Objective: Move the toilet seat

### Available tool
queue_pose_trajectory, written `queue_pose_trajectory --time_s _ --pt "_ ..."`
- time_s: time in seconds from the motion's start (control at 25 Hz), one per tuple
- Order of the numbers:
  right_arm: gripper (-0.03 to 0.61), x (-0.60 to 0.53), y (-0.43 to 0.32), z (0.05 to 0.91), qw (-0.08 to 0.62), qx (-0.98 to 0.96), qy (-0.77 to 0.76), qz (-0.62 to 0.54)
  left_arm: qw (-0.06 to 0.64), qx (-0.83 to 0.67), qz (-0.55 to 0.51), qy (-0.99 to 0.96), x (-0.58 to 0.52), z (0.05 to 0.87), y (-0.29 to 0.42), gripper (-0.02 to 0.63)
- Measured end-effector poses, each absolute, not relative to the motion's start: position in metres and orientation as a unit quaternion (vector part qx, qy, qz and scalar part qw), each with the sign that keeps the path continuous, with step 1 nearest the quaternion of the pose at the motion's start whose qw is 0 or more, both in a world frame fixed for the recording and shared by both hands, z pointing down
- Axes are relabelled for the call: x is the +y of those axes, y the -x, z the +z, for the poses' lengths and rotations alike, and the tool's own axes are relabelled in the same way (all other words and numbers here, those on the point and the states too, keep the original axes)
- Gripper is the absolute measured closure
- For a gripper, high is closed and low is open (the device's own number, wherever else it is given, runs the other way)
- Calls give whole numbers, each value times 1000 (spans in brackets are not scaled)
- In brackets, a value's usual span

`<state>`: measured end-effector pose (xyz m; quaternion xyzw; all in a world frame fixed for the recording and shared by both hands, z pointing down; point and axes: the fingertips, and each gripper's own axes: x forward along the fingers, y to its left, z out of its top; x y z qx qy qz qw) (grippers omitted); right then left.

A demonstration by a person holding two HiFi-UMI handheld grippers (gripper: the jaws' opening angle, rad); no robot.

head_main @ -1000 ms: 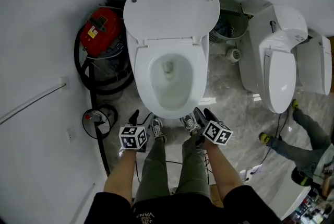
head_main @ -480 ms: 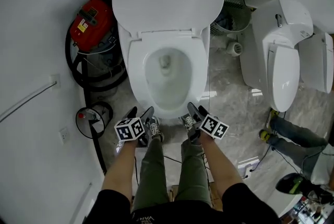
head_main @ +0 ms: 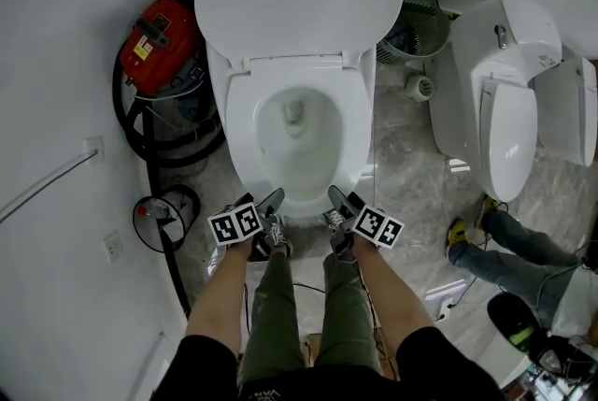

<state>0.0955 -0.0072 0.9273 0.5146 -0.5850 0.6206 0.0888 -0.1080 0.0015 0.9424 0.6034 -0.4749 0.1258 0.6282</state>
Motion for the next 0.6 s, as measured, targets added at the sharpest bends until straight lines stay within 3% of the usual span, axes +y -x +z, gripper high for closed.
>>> queue_pose_trajectory --time_s 0.6 --pt "205 -5 -92 917 65 -590 -514 619 664 -482 20 -572 -4 923 111 181"
